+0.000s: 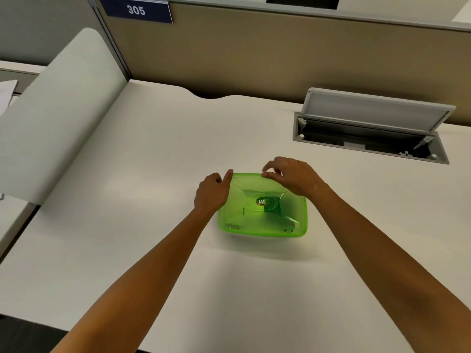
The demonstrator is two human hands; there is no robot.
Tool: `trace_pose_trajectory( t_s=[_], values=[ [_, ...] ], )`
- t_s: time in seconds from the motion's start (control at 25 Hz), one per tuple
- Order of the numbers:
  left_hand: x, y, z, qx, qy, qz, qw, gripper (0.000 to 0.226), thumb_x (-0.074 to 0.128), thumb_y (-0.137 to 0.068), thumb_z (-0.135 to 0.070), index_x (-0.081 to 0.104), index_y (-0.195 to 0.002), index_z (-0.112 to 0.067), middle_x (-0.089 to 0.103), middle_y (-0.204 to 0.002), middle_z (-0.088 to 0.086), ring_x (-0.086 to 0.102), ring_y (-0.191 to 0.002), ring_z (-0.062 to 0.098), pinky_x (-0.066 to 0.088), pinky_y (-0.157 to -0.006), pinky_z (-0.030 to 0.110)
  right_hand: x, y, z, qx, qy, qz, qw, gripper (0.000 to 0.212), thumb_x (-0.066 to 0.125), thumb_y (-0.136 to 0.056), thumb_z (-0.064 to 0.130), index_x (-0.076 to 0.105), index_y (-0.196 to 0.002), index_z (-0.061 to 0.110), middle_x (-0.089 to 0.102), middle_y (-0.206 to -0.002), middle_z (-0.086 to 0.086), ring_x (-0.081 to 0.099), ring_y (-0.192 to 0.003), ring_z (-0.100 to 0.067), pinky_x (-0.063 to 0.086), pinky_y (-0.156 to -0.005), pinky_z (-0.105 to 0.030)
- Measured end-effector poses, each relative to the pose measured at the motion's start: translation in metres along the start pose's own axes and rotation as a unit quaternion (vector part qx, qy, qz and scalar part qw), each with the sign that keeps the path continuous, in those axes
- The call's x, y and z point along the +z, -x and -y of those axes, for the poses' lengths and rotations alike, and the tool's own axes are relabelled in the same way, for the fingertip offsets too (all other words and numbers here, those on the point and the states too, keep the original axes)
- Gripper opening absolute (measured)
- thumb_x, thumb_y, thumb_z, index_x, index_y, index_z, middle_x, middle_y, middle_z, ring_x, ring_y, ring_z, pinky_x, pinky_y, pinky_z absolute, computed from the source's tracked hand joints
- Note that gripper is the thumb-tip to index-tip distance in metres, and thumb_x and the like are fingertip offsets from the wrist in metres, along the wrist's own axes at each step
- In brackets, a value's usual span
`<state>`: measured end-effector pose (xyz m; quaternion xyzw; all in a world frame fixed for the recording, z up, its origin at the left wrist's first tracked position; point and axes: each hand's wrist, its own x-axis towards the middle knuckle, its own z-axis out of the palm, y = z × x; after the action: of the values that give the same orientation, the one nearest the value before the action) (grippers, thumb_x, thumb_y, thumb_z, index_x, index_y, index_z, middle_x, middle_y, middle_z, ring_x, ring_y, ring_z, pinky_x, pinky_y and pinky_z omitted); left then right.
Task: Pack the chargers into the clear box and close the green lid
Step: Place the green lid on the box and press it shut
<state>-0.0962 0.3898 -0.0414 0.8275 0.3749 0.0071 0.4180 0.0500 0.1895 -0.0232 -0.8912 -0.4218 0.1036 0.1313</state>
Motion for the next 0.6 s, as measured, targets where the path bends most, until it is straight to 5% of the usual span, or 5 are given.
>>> trace_pose_trajectory(
  t_s=[0.16, 0.32, 0.44, 0.6],
  values=[
    [0.010, 0.008, 0.001, -0.039, 0.025, -0.016, 0.999, 0.059, 0.040, -0.092, -0.071, 0.039, -0.069, -0.016, 0.051, -0.067, -0.001, 0.048, -0.063, 0.020, 0.033, -0.056, 0.031, 0.009, 0.010, 0.006, 0.138, -0.073, -0.121, 0.980, 0.042, 0.048, -0.087, 0.068, 0.065, -0.098, 0.031, 0.059, -0.084, 0.009, 0.056, -0.075, -0.011, 0.042, -0.063, -0.028],
    [0.012, 0.009, 0.002, -0.056, 0.097, -0.004, 0.994, 0.063, 0.041, -0.090, -0.072, 0.037, -0.061, -0.016, 0.043, -0.056, -0.001, 0.042, -0.057, 0.021, 0.032, -0.058, 0.032, 0.025, 0.042, 0.009, 0.333, -0.239, -0.230, 0.883, 0.046, 0.054, -0.086, 0.065, 0.060, -0.096, 0.021, 0.060, -0.079, 0.007, 0.061, -0.079, -0.019, 0.043, -0.066, -0.031],
    [0.012, 0.008, 0.005, -0.058, 0.150, 0.010, 0.987, 0.069, 0.045, -0.089, -0.071, 0.053, -0.072, -0.004, 0.049, -0.065, 0.006, 0.046, -0.063, 0.022, 0.036, -0.065, 0.034, 0.039, 0.063, 0.018, 0.434, -0.286, -0.227, 0.823, 0.052, 0.048, -0.085, 0.072, 0.054, -0.088, 0.020, 0.054, -0.068, 0.012, 0.058, -0.074, -0.024, 0.037, -0.063, -0.031],
    [0.010, 0.009, 0.002, -0.064, 0.169, 0.009, 0.984, 0.067, 0.048, -0.091, -0.066, 0.059, -0.079, -0.002, 0.052, -0.070, 0.007, 0.048, -0.067, 0.022, 0.037, -0.066, 0.034, 0.036, 0.069, 0.029, 0.453, -0.285, -0.222, 0.815, 0.053, 0.043, -0.090, 0.068, 0.053, -0.084, 0.016, 0.056, -0.067, 0.005, 0.059, -0.076, -0.029, 0.033, -0.056, -0.030]
  ],
)
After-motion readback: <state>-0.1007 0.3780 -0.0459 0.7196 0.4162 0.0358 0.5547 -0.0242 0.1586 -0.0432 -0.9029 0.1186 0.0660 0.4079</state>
